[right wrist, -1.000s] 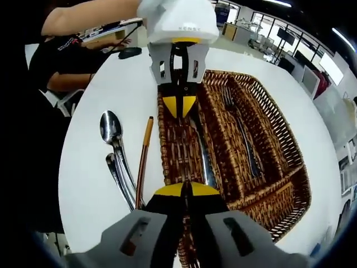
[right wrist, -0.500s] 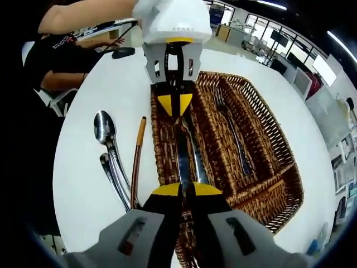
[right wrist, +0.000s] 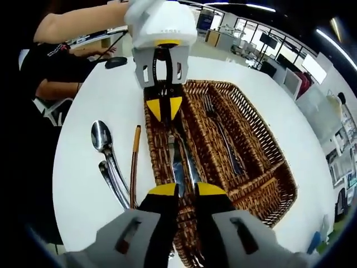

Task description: Arrange the knives, forks, and spoons in their matching storage slots by inserting each utensil handle-first until every utensil is classified and aligned in the correct compartment

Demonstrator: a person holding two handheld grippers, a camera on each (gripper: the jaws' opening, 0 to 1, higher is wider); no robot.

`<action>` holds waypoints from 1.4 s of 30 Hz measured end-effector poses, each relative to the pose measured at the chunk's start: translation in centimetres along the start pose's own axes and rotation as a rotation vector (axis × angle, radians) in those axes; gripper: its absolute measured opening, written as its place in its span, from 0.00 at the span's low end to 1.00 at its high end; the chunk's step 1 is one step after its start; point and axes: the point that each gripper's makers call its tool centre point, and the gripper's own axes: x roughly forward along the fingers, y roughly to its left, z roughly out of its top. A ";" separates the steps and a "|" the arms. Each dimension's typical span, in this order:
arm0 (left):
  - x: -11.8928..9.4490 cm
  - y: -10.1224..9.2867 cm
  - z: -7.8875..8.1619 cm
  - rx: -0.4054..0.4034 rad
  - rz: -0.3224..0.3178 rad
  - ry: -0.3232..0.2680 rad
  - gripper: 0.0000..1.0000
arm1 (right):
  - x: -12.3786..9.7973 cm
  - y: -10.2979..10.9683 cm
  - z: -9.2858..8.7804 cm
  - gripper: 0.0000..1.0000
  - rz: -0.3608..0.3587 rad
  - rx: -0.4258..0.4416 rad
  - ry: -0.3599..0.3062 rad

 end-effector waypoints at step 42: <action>-5.5 -1.1 2.8 -0.438 0.269 -0.422 0.62 | -5.8 -0.5 0.6 0.72 -0.254 0.370 -0.275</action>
